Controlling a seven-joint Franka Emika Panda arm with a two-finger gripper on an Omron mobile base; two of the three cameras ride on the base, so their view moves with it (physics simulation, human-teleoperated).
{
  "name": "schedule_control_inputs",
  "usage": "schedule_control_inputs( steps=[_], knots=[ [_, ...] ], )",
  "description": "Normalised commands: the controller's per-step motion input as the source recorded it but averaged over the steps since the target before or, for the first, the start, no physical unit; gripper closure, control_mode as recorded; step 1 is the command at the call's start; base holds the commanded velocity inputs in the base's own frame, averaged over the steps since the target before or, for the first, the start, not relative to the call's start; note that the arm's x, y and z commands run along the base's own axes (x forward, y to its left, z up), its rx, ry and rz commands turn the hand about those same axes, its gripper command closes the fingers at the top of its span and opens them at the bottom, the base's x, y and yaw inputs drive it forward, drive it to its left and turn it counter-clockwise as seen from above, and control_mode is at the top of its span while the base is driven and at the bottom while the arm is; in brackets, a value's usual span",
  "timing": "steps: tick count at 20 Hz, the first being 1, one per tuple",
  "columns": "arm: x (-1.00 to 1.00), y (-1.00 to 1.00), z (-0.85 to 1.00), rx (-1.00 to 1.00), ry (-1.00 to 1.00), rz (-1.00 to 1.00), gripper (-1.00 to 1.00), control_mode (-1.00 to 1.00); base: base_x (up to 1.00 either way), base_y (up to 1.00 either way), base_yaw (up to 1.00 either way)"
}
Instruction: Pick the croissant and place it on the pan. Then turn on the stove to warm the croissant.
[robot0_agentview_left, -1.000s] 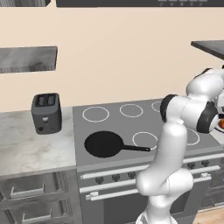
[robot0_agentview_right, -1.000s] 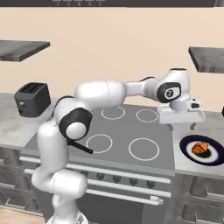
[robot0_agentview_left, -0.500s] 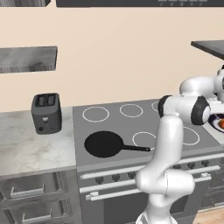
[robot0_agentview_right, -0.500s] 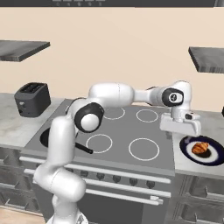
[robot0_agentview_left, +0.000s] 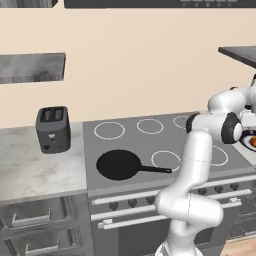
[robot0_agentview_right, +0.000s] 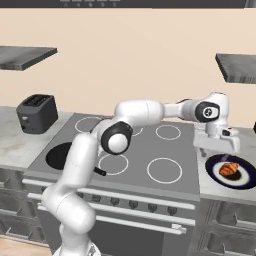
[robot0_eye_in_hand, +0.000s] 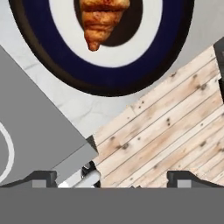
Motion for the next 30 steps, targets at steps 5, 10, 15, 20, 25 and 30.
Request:
schedule_control_inputs(
  steps=[5, 10, 15, 20, 25, 30],
  knots=[
    [0.26, -0.20, -0.27, 0.00, -0.18, 0.00, -1.00, -1.00, 0.00, 0.00, 0.00],
    [0.02, -0.10, -0.34, -0.02, -0.19, 0.00, -1.00, -1.00, 0.00, 0.00, 0.00],
    [0.00, -0.02, -0.03, -0.03, -0.09, 0.00, -1.00, -1.00, 0.00, 0.00, 0.00],
    [0.01, 0.00, -0.26, -0.01, -0.03, 0.00, -1.00, -1.00, 0.00, 0.00, 0.00],
    [0.28, 0.00, -0.35, -0.10, -0.12, 0.00, -1.00, -1.00, 0.00, 0.00, 0.00],
    [0.43, 0.00, -0.25, -0.17, -0.25, 0.00, -1.00, -1.00, 0.00, 0.00, 0.00]
  ],
)
